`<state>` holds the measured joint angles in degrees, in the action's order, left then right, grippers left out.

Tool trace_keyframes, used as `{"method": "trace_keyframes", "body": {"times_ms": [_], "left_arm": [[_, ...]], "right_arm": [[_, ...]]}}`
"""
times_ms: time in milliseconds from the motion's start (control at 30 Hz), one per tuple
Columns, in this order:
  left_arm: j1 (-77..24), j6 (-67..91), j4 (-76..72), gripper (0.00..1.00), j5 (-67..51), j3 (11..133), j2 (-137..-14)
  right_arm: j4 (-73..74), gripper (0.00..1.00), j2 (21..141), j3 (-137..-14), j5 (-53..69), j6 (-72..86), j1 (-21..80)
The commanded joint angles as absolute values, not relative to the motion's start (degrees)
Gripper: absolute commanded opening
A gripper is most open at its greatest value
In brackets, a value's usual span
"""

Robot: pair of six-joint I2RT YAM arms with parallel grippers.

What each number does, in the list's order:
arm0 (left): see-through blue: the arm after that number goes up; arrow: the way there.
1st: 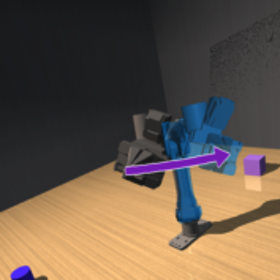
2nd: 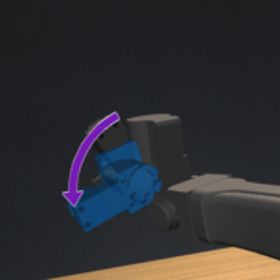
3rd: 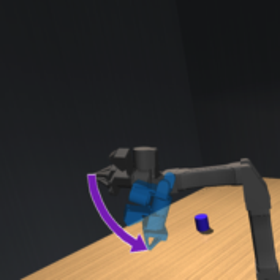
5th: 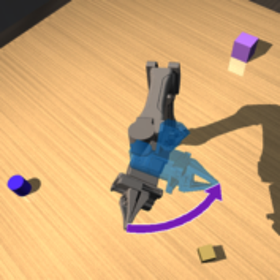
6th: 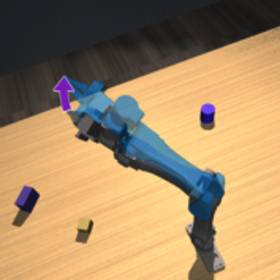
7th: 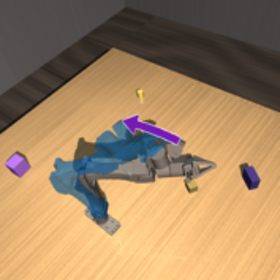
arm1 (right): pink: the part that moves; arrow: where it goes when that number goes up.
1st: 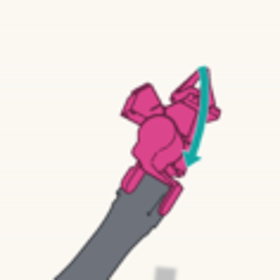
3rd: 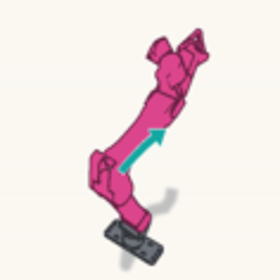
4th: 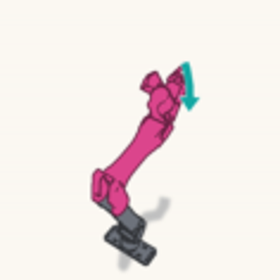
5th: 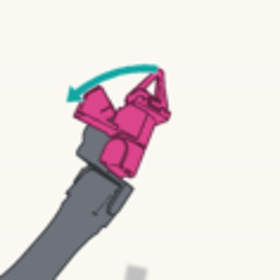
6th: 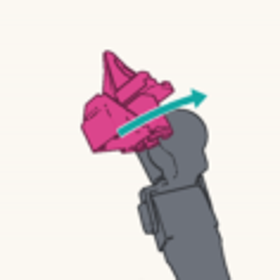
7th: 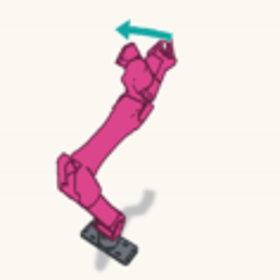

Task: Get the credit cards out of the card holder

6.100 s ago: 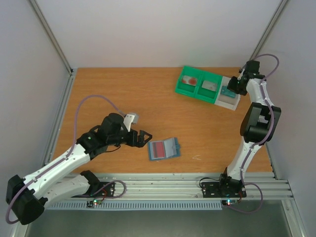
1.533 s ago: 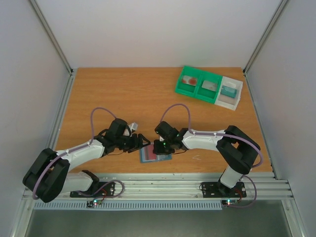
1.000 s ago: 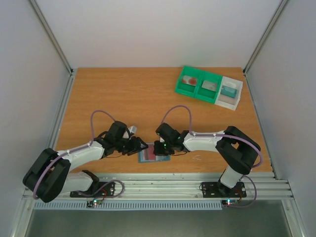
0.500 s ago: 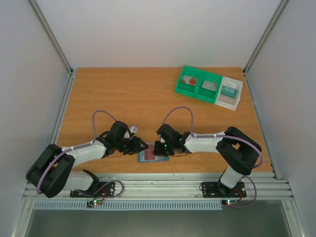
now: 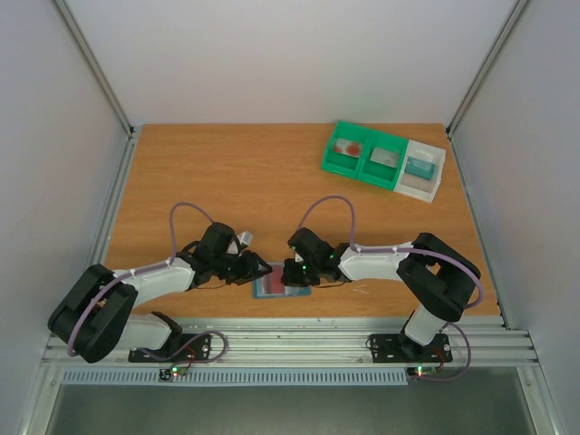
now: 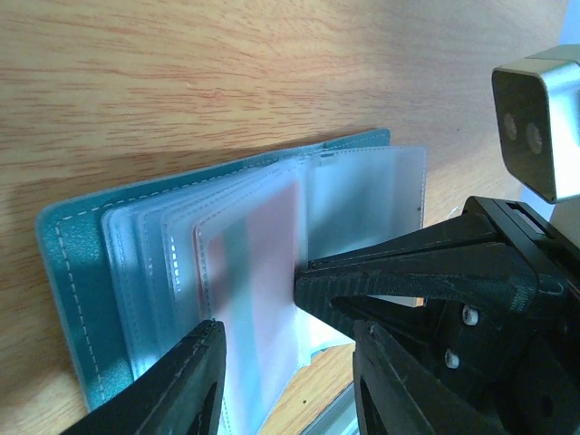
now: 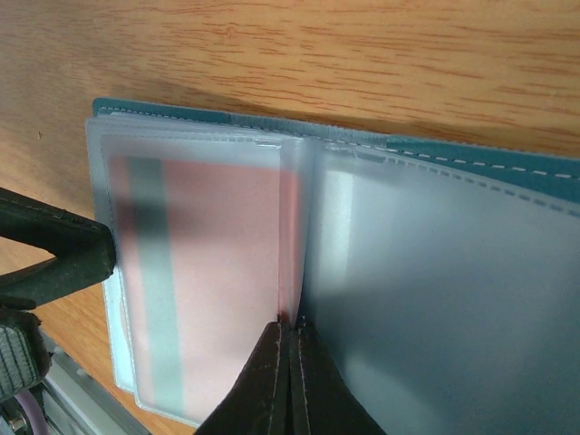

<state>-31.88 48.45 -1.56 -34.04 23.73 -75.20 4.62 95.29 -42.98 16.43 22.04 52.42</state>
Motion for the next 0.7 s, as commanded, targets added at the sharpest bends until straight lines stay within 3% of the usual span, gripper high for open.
{"method": "trace_keyframes", "body": {"times_ms": [0,500,667], "left_arm": [[-31.73,47.26,-3.47,0.41,-33.26,23.2,-75.58],[-31.73,47.8,-5.54,0.43,-33.35,22.03,-75.82],[-31.73,48.13,-6.75,0.37,-34.08,22.32,-76.34]], "right_arm": [[6.94,0.01,95.23,-41.62,15.29,22.44,53.17],[6.69,0.02,95.54,-41.58,15.06,22.98,53.15],[6.09,0.03,95.53,-41.15,15.48,23.45,53.13]]}}
